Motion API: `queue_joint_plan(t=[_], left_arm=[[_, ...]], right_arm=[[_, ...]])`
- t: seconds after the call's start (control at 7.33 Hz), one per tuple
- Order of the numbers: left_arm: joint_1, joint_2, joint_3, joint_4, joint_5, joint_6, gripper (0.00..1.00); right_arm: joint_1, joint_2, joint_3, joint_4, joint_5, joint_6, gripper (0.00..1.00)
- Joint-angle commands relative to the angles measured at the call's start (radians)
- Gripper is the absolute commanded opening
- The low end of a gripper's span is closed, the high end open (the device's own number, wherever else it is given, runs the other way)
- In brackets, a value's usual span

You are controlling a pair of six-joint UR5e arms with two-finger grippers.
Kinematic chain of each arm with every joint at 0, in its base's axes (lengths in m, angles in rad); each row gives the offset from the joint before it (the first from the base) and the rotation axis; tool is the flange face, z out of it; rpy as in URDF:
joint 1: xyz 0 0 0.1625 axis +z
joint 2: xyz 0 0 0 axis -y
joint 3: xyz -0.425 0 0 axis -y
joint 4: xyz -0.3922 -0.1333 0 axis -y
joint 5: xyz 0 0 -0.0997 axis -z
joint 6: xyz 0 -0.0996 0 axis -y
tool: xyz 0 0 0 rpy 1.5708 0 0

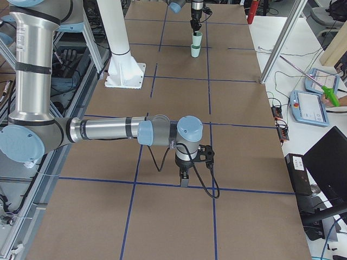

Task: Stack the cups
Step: 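Lift the grasped cup with the left gripper and carry it over the other cup, then lower the held cup into the other cup with the left gripper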

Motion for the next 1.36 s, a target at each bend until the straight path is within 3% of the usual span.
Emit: queue_joint_plan(t=[0.0,0.82,0.95,1.09,1.23], left_arm=[[0.006,0.003,0.001,0.000,0.002,-0.001,0.00],[0.007,-0.003,0.026,0.000,0.004,-0.001,0.00],[0.007,-0.003,0.026,0.000,0.004,-0.001,0.04],[0.007,-0.005,0.026,-0.001,0.004,-0.001,0.60],[0.007,-0.009,0.027,-0.001,0.004,-0.002,1.00]], right_arm=[[0.000,0.000,0.000,-0.001,0.001,0.000,1.00],[0.000,0.000,0.000,-0.001,0.001,0.000,1.00],[0.000,0.000,0.000,-0.001,0.000,0.000,1.00],[0.000,0.000,0.000,-0.001,0.000,0.000,1.00],[0.000,0.000,0.000,-0.001,0.000,0.000,1.00]])
